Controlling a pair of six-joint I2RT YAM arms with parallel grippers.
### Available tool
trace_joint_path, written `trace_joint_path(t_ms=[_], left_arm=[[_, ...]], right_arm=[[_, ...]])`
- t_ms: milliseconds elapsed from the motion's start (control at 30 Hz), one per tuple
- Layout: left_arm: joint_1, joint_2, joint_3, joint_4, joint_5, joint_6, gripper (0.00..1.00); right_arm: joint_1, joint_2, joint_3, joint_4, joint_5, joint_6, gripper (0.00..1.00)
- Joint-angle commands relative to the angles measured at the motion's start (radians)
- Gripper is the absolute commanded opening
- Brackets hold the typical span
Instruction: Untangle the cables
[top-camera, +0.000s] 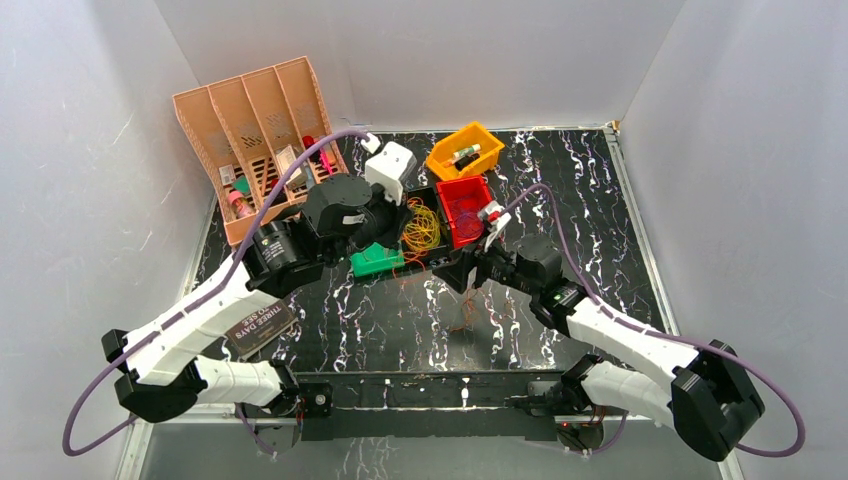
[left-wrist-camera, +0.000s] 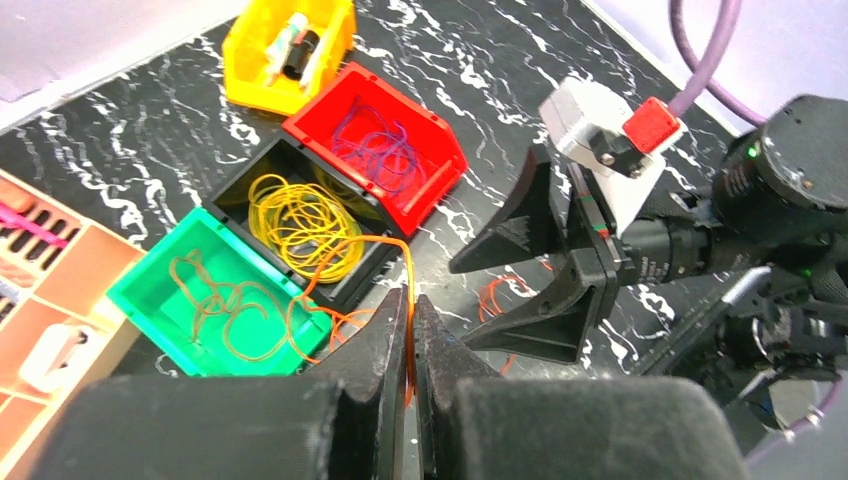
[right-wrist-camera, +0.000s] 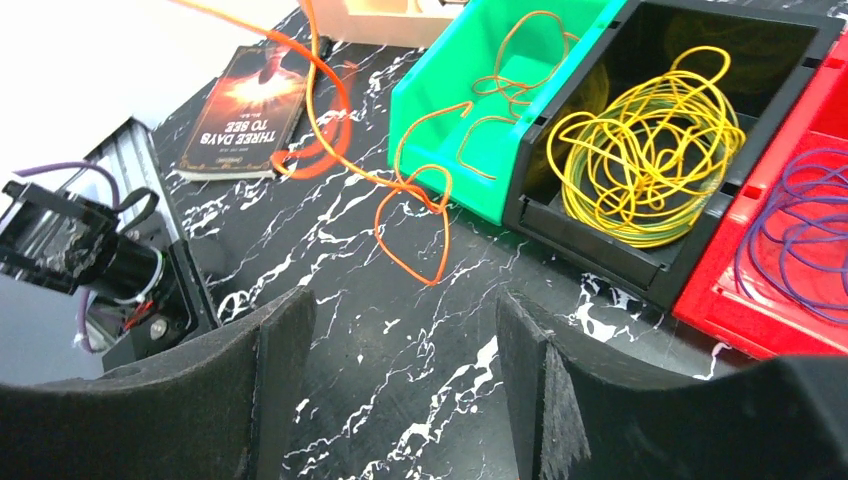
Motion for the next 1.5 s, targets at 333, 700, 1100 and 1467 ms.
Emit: trace_joint_path(t_ms=[333, 700, 1100, 1467], left_arm=[[0.010, 0.077, 0.155, -0.078, -0.284, 0.109, 0.00], [0.235, 0.120, 0.165, -0.017, -0.084, 0.112, 0.00], [0.364, 0.184, 0.124, 0.029, 0.008, 0.134, 0.00], [0.434, 0.231, 0.045, 0.083, 0.064, 0.130, 0.00]], right_arm=[[0.002, -0.216, 0.006, -0.199, 0.163, 0.078, 0.74], [0.002, -0.416, -0.073, -0.354, 0.246, 0.135, 0.74], [0.002, -0.429, -0.070, -0.393, 0.258, 0.133, 0.74], [0.003, -0.444, -0.077, -0.411, 0.265, 0.132, 0.74]])
